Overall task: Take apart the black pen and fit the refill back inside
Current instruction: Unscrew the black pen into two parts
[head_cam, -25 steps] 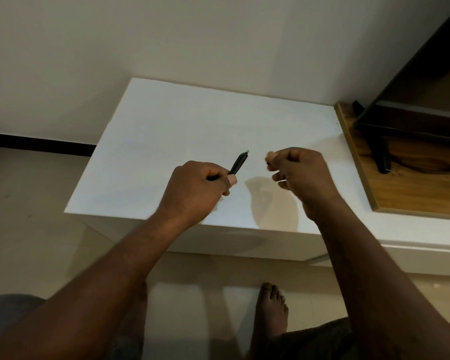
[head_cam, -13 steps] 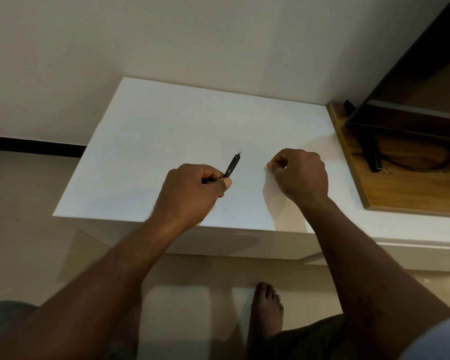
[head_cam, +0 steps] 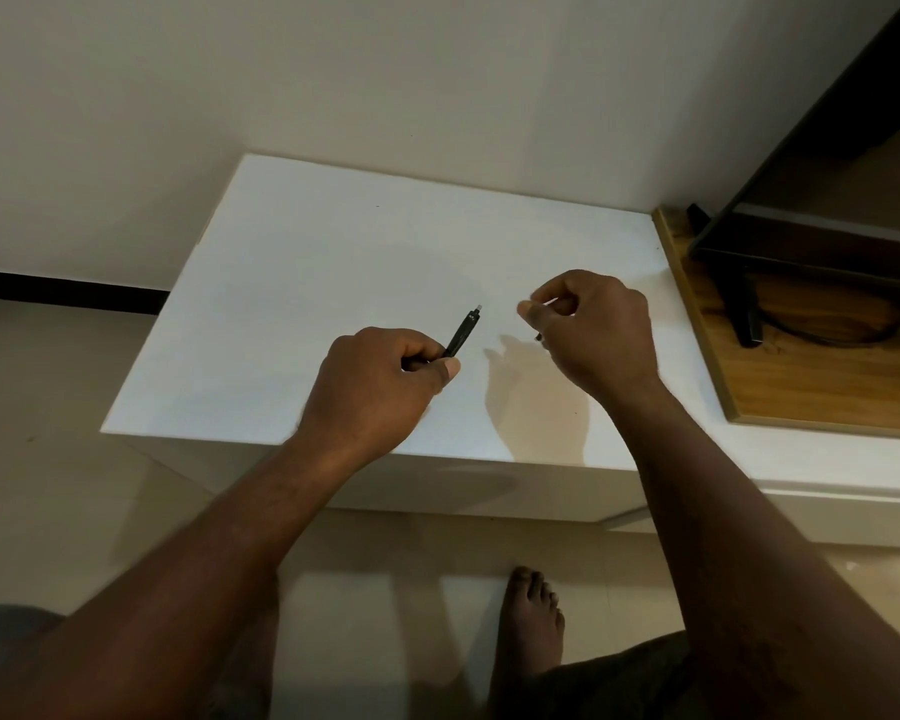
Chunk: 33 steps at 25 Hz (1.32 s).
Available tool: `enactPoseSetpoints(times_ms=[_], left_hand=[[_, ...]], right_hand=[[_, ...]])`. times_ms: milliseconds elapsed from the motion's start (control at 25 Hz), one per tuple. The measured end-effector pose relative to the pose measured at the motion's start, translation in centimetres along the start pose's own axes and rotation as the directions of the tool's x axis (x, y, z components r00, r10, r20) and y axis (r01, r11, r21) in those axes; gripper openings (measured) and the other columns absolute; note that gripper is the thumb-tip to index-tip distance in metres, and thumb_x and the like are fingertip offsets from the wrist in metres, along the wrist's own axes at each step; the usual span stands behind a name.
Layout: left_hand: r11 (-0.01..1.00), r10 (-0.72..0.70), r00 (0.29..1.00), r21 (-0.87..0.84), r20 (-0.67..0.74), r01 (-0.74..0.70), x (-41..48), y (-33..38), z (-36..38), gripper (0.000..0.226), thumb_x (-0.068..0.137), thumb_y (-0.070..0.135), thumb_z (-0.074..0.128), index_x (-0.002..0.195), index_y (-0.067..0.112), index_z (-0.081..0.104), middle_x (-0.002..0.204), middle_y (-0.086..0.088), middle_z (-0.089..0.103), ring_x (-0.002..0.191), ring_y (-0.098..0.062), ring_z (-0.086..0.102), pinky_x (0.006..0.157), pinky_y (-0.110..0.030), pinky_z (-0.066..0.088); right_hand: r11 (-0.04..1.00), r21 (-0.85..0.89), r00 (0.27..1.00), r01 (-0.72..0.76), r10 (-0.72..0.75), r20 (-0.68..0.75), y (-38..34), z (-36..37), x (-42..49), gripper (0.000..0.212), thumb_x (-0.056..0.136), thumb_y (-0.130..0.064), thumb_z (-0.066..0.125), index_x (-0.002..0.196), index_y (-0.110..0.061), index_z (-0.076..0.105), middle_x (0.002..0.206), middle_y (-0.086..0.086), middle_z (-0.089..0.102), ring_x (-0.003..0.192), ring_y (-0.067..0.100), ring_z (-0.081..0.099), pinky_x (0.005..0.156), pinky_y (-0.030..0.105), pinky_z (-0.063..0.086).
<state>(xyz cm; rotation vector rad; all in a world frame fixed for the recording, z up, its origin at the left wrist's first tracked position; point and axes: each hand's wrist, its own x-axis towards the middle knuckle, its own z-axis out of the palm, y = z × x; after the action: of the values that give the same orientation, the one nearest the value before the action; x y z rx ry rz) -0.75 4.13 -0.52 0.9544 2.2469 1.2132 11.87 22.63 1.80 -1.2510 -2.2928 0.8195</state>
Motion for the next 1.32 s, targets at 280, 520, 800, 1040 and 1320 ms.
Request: enactPoseSetpoints(times_ms=[280,520,800,1040,1320], left_hand=[[0.993,0.075,0.997,0.089,-0.015,-0.074,0.1,-0.2,0.1,0.022,0.091,0.045,0.071,0.104,0.03,0.08,0.088,0.017,0.076,0.083,-0.002,0.068,0.076,-0.027,0.053],[0.993,0.088,0.996,0.084,0.001,-0.088,-0.1,-0.1,0.3,0.017,0.092,0.041,0.071,0.102,0.031,0.081,0.084,0.023,0.073,0.083,0.004,0.066,0.069,-0.013,0.043],[0.999,0.016,1.0,0.035,0.017,-0.017,-0.1,-0.1,0.1,0.013,0.091,0.036,0.073,0.082,0.029,0.08,0.067,0.015,0.073,0.067,0.006,0.066,0.051,-0.007,0.042],[0.999,-0.049,0.996,-0.009,-0.069,0.049,0.1,-0.1,-0.1,0.019,0.089,0.041,0.074,0.076,0.028,0.076,0.067,0.008,0.074,0.059,-0.004,0.068,0.055,-0.018,0.046],[0.998,-0.057,0.996,0.035,-0.066,0.059,0.1,-0.1,-0.2,0.019,0.088,0.044,0.074,0.075,0.03,0.075,0.063,0.016,0.07,0.057,-0.001,0.065,0.054,-0.017,0.04]], right_hand=[[0.882,0.435,0.937,-0.18,0.02,0.348,-2.5,0.6,-1.3,0.028,0.095,-0.045,0.073,0.092,-0.018,0.079,0.089,-0.004,0.082,0.074,0.013,0.078,0.066,0.027,0.056],[0.891,0.393,0.935,-0.226,0.087,0.343,-2.4,0.5,-1.5,0.023,0.094,-0.033,0.077,0.081,-0.015,0.074,0.074,-0.002,0.078,0.067,0.01,0.073,0.063,0.026,0.055],[0.824,0.509,0.965,-0.251,0.253,0.066,-1.7,-0.7,0.0,0.022,0.099,-0.016,0.066,0.078,-0.013,0.073,0.087,-0.009,0.074,0.046,0.002,0.061,0.053,0.018,0.051],[0.999,-0.034,0.994,0.0,0.004,0.105,0.0,0.2,-0.4,0.014,0.092,-0.014,0.076,0.079,-0.017,0.074,0.083,-0.007,0.079,0.069,0.005,0.075,0.062,0.024,0.061],[0.976,-0.216,0.999,0.036,-0.041,-0.017,1.1,2.6,-0.9,0.009,0.092,-0.026,0.077,0.09,-0.018,0.076,0.083,0.001,0.073,0.075,0.022,0.068,0.067,0.032,0.057]])
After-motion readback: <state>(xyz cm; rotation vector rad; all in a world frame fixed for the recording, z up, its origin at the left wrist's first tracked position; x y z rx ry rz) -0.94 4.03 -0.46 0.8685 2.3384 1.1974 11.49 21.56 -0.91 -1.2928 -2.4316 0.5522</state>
